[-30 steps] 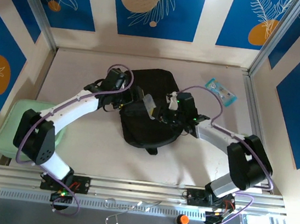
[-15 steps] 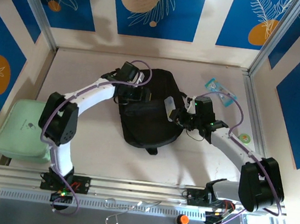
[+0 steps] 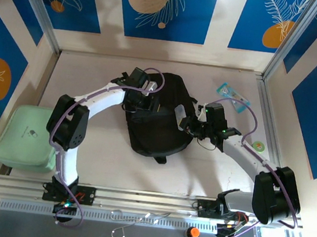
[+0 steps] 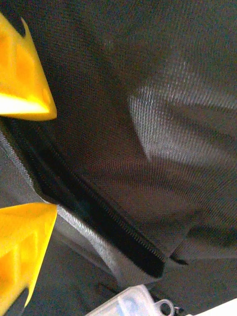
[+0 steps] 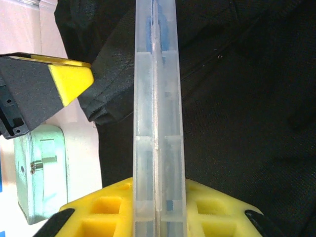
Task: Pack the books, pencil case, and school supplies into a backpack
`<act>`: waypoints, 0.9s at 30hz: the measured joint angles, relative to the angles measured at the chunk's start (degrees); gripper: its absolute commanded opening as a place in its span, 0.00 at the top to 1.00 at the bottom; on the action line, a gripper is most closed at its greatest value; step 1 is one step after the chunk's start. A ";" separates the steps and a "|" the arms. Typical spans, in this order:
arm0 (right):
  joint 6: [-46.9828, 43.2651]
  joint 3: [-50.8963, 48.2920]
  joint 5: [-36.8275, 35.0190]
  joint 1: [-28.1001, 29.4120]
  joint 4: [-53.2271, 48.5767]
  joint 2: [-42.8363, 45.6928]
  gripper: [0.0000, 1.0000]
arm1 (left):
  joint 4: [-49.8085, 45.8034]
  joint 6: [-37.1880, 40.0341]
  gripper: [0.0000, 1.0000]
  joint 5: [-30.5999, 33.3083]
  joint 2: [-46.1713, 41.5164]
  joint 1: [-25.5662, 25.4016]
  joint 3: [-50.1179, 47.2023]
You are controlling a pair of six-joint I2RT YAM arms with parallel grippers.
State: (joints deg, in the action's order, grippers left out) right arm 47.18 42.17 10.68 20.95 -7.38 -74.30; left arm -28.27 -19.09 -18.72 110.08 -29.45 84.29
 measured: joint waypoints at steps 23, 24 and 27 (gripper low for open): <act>3.30 5.77 4.07 1.09 -0.59 -1.79 0.86 | 6.21 3.56 0.76 -1.66 -4.70 -5.73 -7.98; 3.69 6.29 4.44 1.40 -0.42 -2.56 0.86 | 6.43 3.56 0.76 -1.66 -4.70 -5.79 -8.33; 4.59 7.80 5.18 1.90 -0.39 -4.98 0.87 | 6.43 3.56 0.72 -1.57 -4.74 -5.88 -9.05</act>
State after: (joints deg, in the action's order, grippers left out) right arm 51.77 49.98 15.86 22.85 -7.77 -79.29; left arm -21.85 -15.53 -20.29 105.34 -35.33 75.24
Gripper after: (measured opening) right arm 0.196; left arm 0.258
